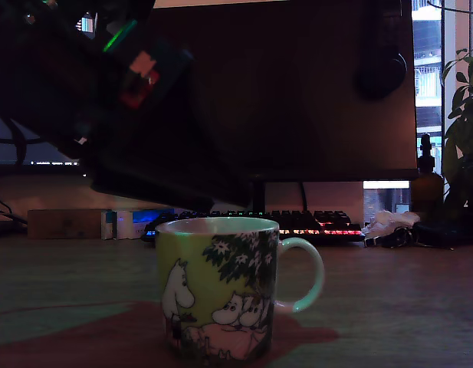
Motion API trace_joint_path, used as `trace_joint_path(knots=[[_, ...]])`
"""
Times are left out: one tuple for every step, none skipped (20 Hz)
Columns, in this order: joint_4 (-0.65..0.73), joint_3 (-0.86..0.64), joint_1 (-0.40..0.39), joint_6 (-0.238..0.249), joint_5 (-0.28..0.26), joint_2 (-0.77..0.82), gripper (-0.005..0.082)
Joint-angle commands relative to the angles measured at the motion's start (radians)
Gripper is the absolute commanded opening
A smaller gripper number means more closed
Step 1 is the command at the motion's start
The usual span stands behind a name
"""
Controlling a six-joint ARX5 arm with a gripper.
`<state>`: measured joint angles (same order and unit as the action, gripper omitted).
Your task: Pick up the coffee capsules on the table and drop them inside the coffee cup
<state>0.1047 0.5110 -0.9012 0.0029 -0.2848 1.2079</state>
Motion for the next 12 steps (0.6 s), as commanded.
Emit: trace_joint_path(knots=[[0.009,0.000,-0.002,-0.003,-0.030,-0.013,0.0604],[0.008,0.000,-0.002,-0.003,-0.030,-0.022,0.0604],[0.006,0.000,0.000,-0.006,-0.027,-0.033,0.0604],[0.005,0.000,0.003,-0.023,-0.025,-0.047,0.0603],[0.006,0.000,0.006,-0.026,-0.025,-0.065,0.0599],[0.006,0.000,0.008,-0.045,-0.023,-0.089,0.0567],[0.008,0.000,0.013,-0.052,-0.004,-0.117,0.0516],[0.009,0.000,0.018,-0.055,0.018,-0.145,0.0468],[0.008,0.000,0.026,-0.055,0.030,-0.176,0.0410],[0.008,0.000,0.035,-0.055,0.060,-0.200,0.0342],[0.008,0.000,0.046,-0.052,0.078,-0.225,0.0260],[0.008,0.000,0.060,-0.051,0.097,-0.245,0.0185]])
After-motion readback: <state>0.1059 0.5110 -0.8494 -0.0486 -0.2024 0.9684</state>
